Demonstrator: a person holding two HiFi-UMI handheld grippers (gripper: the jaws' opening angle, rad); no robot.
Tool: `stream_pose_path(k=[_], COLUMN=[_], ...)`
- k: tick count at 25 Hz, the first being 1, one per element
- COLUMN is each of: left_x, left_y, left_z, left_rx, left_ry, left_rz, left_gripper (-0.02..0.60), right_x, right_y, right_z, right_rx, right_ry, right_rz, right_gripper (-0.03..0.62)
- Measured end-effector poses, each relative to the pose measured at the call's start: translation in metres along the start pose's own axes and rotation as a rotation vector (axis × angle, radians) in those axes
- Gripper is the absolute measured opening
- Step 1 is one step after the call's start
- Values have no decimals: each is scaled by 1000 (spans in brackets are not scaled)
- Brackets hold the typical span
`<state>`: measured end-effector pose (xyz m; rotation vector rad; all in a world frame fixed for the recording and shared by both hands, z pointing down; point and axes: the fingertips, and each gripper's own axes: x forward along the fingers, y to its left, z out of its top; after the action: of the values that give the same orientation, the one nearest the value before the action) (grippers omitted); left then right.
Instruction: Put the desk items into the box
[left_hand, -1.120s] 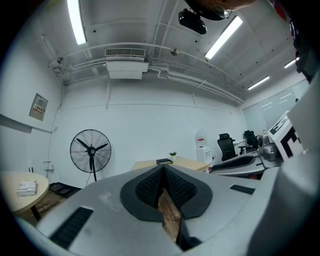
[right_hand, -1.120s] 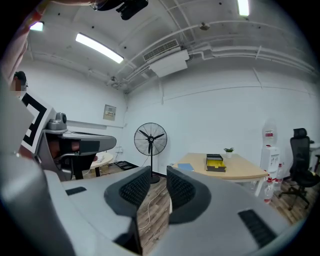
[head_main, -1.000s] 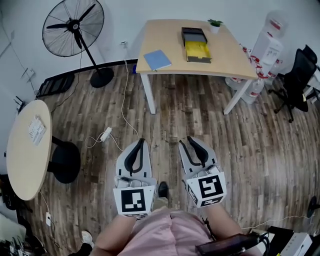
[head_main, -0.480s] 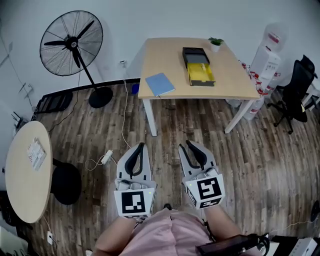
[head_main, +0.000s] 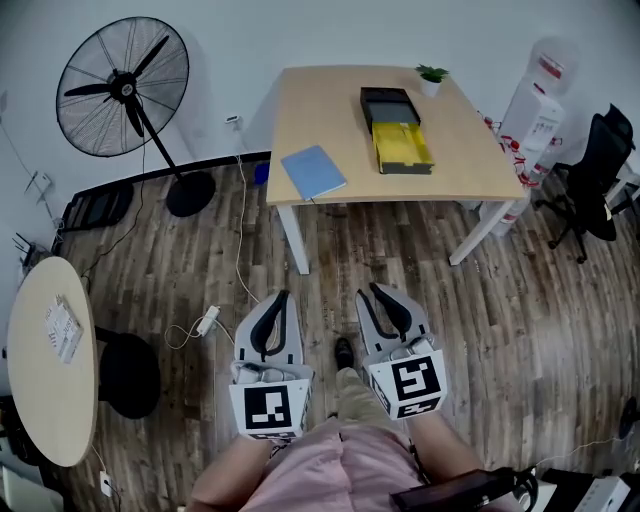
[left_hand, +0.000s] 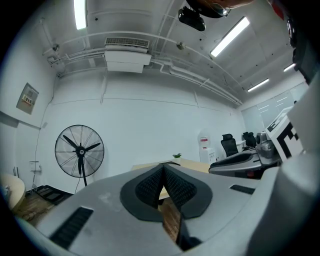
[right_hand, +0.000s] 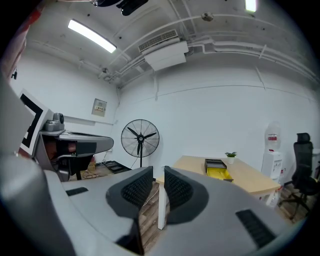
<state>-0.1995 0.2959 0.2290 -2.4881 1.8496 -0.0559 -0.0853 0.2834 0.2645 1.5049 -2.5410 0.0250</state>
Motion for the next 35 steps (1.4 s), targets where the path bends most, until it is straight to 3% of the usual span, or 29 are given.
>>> stream_pose_path(k=[10,18,28,35], left_x=[130,229,287,318], left_y=[36,65,100,116], left_z=[-25,-16,0,-27], left_rx=[-3,12,18,-12], left_ry=[86,84,59,130], left_rz=[18,49,90,50], left_gripper=[11,10,10,11], right_x=[126,222,284,312], right_y=[-62,-119,-142,-148], right_z=[-2,19,45,25], right_rx=[30,25,3,22], right_ry=[35,21,-5,66], right_rz=[42,68,87,60], right_gripper=[63,55,49,49])
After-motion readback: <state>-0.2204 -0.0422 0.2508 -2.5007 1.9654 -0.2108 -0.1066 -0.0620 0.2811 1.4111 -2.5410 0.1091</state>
